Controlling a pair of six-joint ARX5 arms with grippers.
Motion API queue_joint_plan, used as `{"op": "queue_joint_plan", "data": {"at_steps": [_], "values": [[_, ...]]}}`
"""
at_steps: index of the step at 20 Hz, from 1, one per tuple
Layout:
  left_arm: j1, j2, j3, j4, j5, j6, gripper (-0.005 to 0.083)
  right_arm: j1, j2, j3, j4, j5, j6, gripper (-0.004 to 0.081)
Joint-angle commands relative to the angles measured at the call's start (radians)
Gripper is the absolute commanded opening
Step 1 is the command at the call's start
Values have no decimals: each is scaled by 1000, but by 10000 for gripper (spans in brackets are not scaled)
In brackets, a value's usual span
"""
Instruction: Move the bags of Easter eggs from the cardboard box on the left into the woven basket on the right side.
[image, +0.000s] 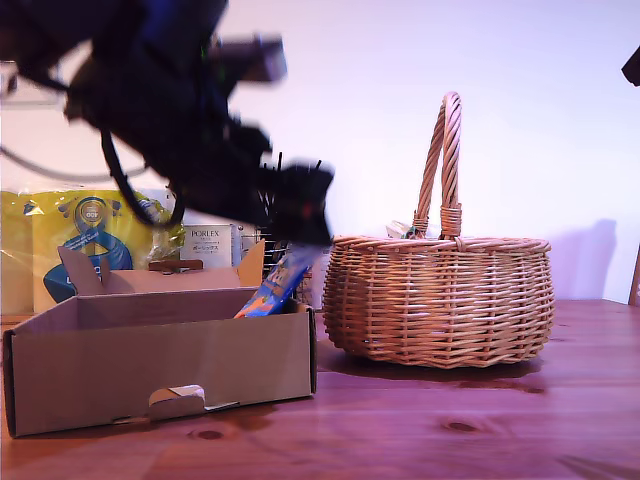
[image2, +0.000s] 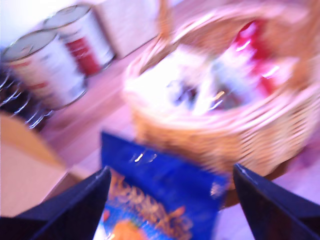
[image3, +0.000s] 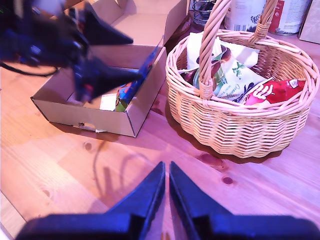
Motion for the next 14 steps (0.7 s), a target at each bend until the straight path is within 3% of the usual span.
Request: {"op": "queue_joint_plan", "data": {"at_steps": [1, 9, 14], "values": [[-9, 24, -19, 18, -3, -4, 712, 4, 0, 10, 7, -1, -6, -12], [-45, 34, -19, 39, 13, -26, 712, 4, 0, 10, 8, 0, -6, -12], [-31, 103, -19, 104, -26, -29, 712, 4, 0, 10, 14, 0, -6, -12]]}}
